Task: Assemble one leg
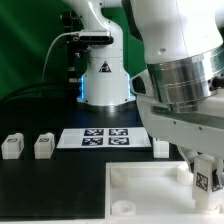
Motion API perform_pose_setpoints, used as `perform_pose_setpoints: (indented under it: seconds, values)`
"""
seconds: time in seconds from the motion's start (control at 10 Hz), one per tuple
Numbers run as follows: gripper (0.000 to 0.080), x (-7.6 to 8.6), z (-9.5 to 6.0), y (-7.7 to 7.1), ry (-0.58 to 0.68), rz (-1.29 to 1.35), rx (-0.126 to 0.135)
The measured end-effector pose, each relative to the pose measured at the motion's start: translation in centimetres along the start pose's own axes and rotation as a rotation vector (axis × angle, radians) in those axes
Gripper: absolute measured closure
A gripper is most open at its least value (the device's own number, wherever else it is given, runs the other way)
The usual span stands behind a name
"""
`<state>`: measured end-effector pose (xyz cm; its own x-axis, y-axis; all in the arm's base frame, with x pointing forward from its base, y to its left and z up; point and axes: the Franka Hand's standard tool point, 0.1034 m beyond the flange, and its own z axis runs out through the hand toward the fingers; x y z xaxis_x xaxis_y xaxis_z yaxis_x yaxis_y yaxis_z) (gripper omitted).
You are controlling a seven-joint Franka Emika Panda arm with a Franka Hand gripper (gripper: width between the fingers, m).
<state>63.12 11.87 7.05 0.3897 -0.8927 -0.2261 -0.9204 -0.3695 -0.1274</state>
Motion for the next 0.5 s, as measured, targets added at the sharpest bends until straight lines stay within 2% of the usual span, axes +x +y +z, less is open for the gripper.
perform_pose_setpoints:
  seconds: [0.2,0.3,0.4,0.5]
  values:
    - [0.0500,-0.36,0.08,-0.10,-0.012,0.154,0.005]
    - [0.0501,-0.32,0.18,-0.33,-0.027,0.343,0.044]
    - [0.0501,-0.20,0.20,-0.22,-0.029,0.393,0.067]
    - [0.0501,-0.34,0.22,-0.15,-0.030,0.347,0.061]
